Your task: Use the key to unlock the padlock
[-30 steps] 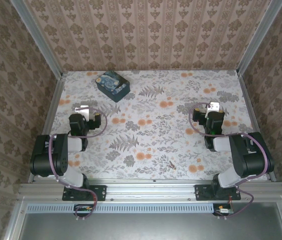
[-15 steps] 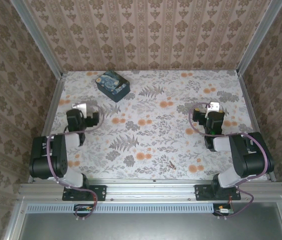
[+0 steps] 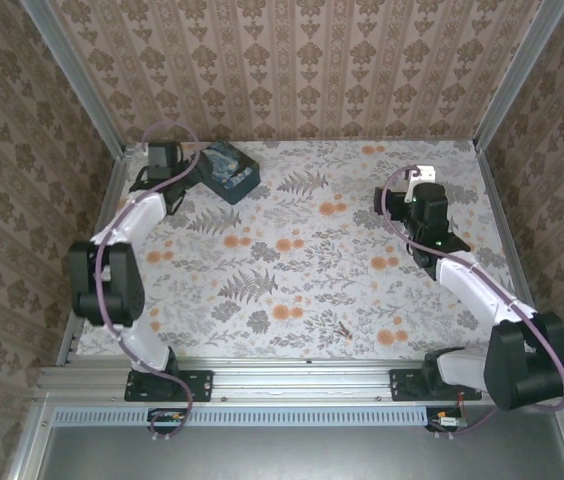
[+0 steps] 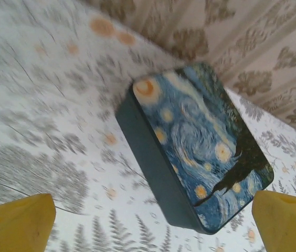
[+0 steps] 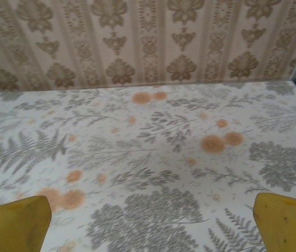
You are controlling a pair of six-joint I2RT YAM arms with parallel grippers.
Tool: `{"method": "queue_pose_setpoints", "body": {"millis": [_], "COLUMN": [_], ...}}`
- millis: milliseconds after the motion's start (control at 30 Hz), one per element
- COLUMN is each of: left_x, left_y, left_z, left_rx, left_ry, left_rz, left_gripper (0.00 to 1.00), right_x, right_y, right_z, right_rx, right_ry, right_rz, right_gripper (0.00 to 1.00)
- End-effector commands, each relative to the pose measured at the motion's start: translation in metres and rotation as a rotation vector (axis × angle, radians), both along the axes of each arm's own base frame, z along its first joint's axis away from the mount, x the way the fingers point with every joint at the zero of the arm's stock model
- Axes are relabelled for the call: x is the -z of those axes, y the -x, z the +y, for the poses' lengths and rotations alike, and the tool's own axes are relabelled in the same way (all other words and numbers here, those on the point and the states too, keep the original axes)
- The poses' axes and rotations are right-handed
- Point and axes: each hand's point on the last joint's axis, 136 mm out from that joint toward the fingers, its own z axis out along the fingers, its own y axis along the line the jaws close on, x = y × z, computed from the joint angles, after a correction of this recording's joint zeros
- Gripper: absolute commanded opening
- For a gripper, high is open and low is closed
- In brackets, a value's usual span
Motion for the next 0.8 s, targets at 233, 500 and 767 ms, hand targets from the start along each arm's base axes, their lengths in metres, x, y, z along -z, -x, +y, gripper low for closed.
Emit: {"method": "queue_pose_setpoints", "body": {"millis": [233, 500, 767], "left_x": [0.081, 0.099, 0.126], "left_y": [-0.047, -0.029, 0.024], "left_z": [-0.043, -0.100, -0.138], "left_rx": [-0.017, 0.291, 0.581], "left_ry": [0.149, 0.135, 0.049], "left_rz": [0.230, 0.291, 0.440], "left_gripper": [0.95, 0.78, 0.68], "right_x": [0.040, 0.031, 0.028], "right_y": [0.045, 0.050, 0.053], "right_z": [0.071, 0.094, 0.100], "right_rx": [-0.176, -0.256, -0.280], "right_ry": [-0.050, -0.081, -0.118], "right_rz": [0.191, 0.196, 0.203], "right_gripper": [1.00, 1.00, 1.00]}}
